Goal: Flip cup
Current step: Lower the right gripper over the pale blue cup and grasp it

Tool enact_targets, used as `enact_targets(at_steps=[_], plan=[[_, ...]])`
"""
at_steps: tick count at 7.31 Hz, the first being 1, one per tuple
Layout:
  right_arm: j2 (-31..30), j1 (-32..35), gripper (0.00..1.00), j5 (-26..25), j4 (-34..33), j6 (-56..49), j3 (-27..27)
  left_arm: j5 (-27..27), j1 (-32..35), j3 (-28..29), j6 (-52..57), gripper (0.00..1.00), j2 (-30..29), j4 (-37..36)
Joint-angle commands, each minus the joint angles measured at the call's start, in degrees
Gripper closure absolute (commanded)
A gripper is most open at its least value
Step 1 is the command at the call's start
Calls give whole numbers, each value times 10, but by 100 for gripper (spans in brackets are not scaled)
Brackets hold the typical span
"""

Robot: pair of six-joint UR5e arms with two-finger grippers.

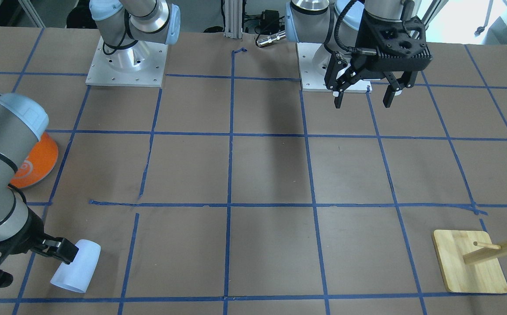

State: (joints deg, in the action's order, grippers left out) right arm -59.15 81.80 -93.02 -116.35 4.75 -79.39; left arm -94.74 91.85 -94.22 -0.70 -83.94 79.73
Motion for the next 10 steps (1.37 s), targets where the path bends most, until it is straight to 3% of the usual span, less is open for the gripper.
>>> enact_targets(at_steps=[1,10], plan=[[32,31,0,-1,-28,63,-1,0,0,0,0,0,0,0],[105,7,0,-10,-79,58,-2,-1,0,0,0,0,2,1]])
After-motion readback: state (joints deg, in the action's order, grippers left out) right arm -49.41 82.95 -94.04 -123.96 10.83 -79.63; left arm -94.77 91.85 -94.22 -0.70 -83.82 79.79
